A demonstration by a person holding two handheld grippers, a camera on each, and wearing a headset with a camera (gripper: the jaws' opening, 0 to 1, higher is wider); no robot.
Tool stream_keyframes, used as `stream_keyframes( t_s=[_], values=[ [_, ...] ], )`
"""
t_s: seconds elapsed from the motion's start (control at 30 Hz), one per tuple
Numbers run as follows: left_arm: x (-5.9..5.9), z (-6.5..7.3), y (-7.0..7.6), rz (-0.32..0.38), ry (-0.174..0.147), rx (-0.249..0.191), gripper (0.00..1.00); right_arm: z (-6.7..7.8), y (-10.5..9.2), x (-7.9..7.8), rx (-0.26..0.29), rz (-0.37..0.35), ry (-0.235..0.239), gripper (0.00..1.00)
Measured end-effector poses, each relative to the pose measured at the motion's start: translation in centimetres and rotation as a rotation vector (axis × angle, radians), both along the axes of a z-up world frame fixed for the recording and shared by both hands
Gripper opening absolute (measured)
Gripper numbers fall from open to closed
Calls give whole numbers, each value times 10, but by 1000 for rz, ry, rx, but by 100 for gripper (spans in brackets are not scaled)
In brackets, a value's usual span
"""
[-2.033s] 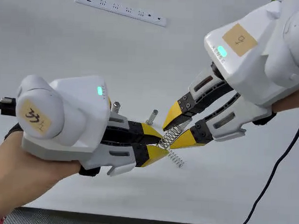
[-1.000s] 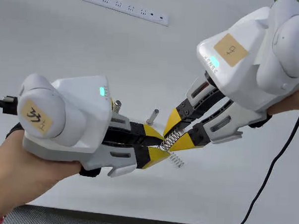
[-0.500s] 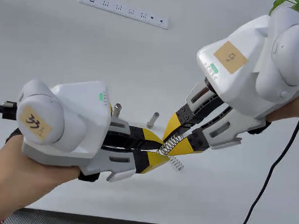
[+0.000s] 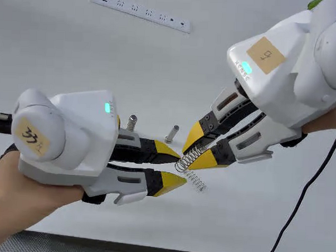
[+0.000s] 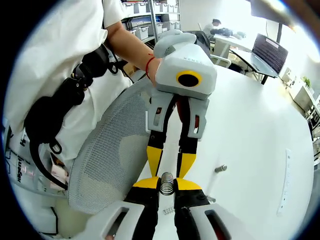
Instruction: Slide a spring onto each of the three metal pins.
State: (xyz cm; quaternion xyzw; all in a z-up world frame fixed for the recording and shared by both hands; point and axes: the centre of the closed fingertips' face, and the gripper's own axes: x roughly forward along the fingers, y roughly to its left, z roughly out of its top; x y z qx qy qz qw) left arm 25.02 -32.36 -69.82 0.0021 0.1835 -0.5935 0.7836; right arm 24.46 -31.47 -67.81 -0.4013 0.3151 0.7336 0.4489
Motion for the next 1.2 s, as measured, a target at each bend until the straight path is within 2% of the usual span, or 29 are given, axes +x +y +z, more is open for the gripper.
stream_keyframes(
  t_s=[0.23, 0.37, 0.73, 0.87, 1.0, 1.2],
  values=[
    [3, -6, 18, 42, 5, 11, 22, 4, -2, 10, 3, -41, -23, 7],
    [7, -9, 30, 74, 1, 25, 29, 3, -4, 17, -3, -65, -43, 7],
    [24, -17, 68, 165, -10, 49, 46, -6, -10, 49, -30, -162, -98, 7],
    [27, -18, 77, 179, -11, 43, 52, -12, -12, 63, -41, -195, -117, 7],
    [30, -23, 86, 191, -25, 65, 59, -15, -14, 74, -51, -224, -134, 7],
    [34, -25, 91, 199, -28, 62, 70, -25, -15, 88, -67, -250, -153, 7]
  ],
)
